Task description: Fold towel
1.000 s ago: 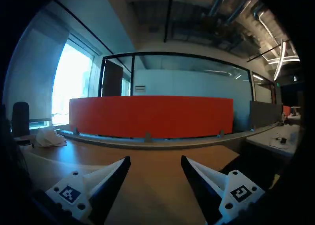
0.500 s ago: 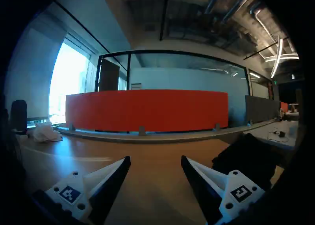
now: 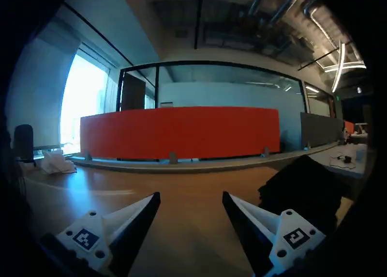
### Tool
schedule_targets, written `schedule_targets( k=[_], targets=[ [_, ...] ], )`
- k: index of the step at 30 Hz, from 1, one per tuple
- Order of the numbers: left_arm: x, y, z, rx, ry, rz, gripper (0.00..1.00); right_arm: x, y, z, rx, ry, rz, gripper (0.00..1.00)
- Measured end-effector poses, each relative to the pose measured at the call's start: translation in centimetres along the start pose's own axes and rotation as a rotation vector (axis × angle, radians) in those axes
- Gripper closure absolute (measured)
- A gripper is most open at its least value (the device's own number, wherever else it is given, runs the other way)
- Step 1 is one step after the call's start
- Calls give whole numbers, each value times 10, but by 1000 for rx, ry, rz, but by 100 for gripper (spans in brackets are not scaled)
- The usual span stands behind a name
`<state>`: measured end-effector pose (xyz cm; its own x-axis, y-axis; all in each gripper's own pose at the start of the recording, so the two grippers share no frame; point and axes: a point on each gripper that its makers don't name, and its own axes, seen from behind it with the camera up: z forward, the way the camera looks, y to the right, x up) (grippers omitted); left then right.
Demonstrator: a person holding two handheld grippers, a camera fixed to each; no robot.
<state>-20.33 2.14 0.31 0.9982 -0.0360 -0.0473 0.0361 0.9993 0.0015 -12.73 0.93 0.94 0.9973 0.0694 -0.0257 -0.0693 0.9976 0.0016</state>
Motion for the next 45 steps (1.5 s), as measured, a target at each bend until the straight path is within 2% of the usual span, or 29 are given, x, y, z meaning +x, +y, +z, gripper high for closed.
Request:
schedule_targets(
  k=[14,45],
  targets=[
    [0,0,0,0,0,0,17,-4,-6,0,15,0,-26,0],
    [0,0,0,0,0,0,17,-4,-6,1,5,-2,-25,0]
  ],
)
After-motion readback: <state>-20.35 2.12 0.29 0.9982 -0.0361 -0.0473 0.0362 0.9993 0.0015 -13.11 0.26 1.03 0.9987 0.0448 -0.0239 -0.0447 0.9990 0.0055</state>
